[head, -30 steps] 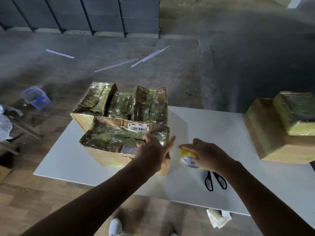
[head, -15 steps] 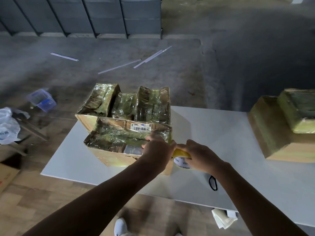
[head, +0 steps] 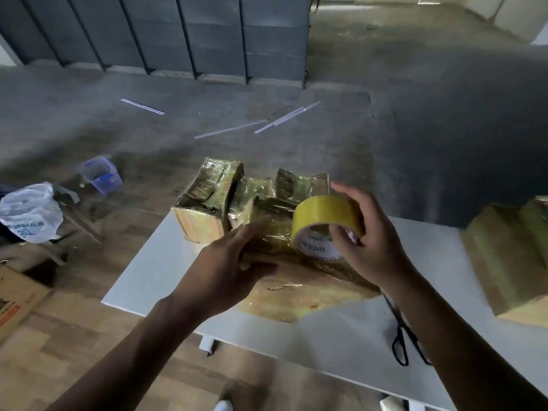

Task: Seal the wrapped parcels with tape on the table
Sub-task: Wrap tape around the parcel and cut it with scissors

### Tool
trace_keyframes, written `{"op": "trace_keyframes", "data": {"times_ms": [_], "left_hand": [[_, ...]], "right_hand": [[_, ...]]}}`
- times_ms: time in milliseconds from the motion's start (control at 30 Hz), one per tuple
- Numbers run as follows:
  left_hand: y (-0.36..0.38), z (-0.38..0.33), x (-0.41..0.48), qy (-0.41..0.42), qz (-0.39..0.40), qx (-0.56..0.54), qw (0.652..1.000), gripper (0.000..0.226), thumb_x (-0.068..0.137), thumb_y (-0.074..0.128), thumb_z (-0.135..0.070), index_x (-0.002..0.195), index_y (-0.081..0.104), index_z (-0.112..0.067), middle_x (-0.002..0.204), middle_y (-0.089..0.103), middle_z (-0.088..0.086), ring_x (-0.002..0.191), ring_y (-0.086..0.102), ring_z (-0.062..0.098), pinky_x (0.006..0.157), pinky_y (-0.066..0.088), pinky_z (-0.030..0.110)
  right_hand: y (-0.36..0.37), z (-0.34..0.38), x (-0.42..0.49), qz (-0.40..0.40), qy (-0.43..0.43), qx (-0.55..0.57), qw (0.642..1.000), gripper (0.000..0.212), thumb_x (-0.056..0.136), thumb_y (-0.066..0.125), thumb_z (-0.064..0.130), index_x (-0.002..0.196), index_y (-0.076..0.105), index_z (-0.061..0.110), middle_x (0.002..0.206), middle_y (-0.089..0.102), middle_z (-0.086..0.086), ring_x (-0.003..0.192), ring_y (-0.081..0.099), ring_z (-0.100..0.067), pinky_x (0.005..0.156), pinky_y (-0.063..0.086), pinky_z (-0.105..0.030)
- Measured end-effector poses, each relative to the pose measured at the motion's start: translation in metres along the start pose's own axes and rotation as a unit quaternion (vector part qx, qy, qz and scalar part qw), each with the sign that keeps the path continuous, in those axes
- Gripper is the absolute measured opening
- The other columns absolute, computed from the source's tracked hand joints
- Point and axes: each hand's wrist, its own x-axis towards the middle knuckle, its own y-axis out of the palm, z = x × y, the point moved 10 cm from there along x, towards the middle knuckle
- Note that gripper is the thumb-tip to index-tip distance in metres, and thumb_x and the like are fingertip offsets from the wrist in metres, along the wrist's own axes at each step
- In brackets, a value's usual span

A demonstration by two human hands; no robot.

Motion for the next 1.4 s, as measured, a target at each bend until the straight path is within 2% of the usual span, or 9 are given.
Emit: {"op": "trace_keyframes", "data": {"times_ms": [133, 233, 300, 433, 633, 767, 967, 1200, 1400], "left_hand": [[0.003, 0.066, -0.014, -0.019, 0.017, -0.073, 0.997, 0.078, 0.072, 0.080, -0.042, 0.140, 0.041, -0.042, 0.112, 0.066, -0.011, 0.096, 0.063, -0.001, 0.078, 0.045, 0.011], [-0.021, 0.092, -0.015, 0.010, -0.027, 0.096, 0.995, 0.083, 0.064, 0.084, -0.050, 0.137, 0.048, -0.036, 0.152, 0.038, -0.002, 0.121, 0.056, 0.017, 0.087, 0.054, 0.033], [-0.019, 0.083, -0.015, 0.097, -0.001, 0.198, 0.975, 0.091, 0.063, 0.083, -0.051, 0.141, 0.046, -0.025, 0.157, 0.028, 0.000, 0.138, 0.038, 0.022, 0.096, 0.050, 0.045], [0.001, 0.079, -0.017, 0.146, 0.031, 0.197, 0.969, 0.105, 0.059, 0.085, -0.047, 0.146, 0.038, -0.011, 0.156, 0.029, 0.007, 0.147, 0.017, 0.021, 0.113, 0.028, 0.042], [-0.008, 0.077, -0.018, 0.153, -0.011, 0.204, 0.967, 0.104, 0.054, 0.088, -0.045, 0.140, 0.047, -0.003, 0.148, 0.043, 0.011, 0.139, 0.037, 0.025, 0.098, 0.048, 0.038], [-0.001, 0.074, -0.018, 0.171, -0.003, 0.199, 0.965, 0.103, 0.057, 0.087, -0.041, 0.141, 0.044, -0.001, 0.150, 0.040, 0.013, 0.141, 0.034, 0.027, 0.098, 0.050, 0.043], [0.003, 0.062, -0.008, 0.172, 0.019, 0.222, 0.960, 0.105, 0.054, 0.090, -0.041, 0.141, 0.046, -0.003, 0.149, 0.041, 0.011, 0.140, 0.033, 0.027, 0.100, 0.043, 0.045], [0.016, 0.052, -0.001, 0.101, 0.071, 0.340, 0.932, 0.108, 0.062, 0.082, -0.054, 0.144, 0.035, -0.002, 0.153, 0.032, 0.017, 0.144, 0.024, 0.032, 0.111, 0.028, 0.060], [0.033, 0.051, 0.001, 0.098, 0.045, 0.299, 0.948, 0.120, 0.048, 0.086, -0.058, 0.141, 0.041, 0.004, 0.148, 0.039, 0.022, 0.139, 0.033, 0.034, 0.108, 0.035, 0.057]], "right_hand": [[0.055, 0.022, 0.020, 0.086, -0.041, -0.071, 0.993, 0.050, 0.087, 0.058, 0.013, 0.131, 0.049, 0.034, 0.118, 0.052, 0.005, 0.106, 0.052, -0.007, 0.084, 0.048, -0.030], [0.098, 0.028, 0.023, 0.127, -0.046, -0.099, 0.986, 0.056, 0.089, 0.058, 0.010, 0.138, 0.044, 0.034, 0.110, 0.046, 0.006, 0.094, 0.045, 0.003, 0.079, 0.041, -0.012], [0.121, 0.034, 0.024, 0.142, -0.050, -0.088, 0.985, 0.060, 0.088, 0.058, 0.006, 0.140, 0.041, 0.031, 0.110, 0.046, 0.004, 0.094, 0.044, 0.004, 0.082, 0.034, -0.004], [0.136, 0.036, 0.027, 0.136, -0.005, -0.079, 0.988, 0.063, 0.089, 0.058, 0.003, 0.141, 0.036, 0.030, 0.123, 0.045, 0.007, 0.099, 0.047, 0.014, 0.081, 0.033, 0.002], [0.118, 0.043, 0.032, 0.231, -0.053, -0.197, 0.951, 0.064, 0.081, 0.057, 0.009, 0.133, 0.043, 0.042, 0.104, 0.050, 0.005, 0.080, 0.051, -0.009, 0.066, 0.047, -0.020], [0.080, 0.035, 0.020, 0.298, -0.076, -0.334, 0.891, 0.068, 0.076, 0.062, 0.006, 0.131, 0.047, 0.044, 0.089, 0.043, 0.006, 0.051, 0.039, -0.005, 0.045, 0.024, -0.005], [0.065, 0.022, 0.012, 0.336, -0.058, -0.373, 0.863, 0.067, 0.087, 0.053, 0.012, 0.138, 0.036, 0.052, 0.088, 0.030, 0.012, 0.063, 0.050, -0.010, 0.044, 0.027, -0.012], [0.052, 0.011, -0.001, 0.110, 0.036, -0.075, 0.990, 0.060, 0.079, 0.067, 0.015, 0.121, 0.038, 0.046, 0.117, 0.040, 0.037, 0.103, 0.052, 0.006, 0.067, 0.047, -0.008], [0.059, 0.001, -0.009, 0.113, 0.017, -0.017, 0.993, 0.053, 0.086, 0.059, 0.023, 0.132, 0.041, 0.042, 0.126, 0.041, 0.037, 0.111, 0.050, 0.006, 0.079, 0.045, -0.008]]}}
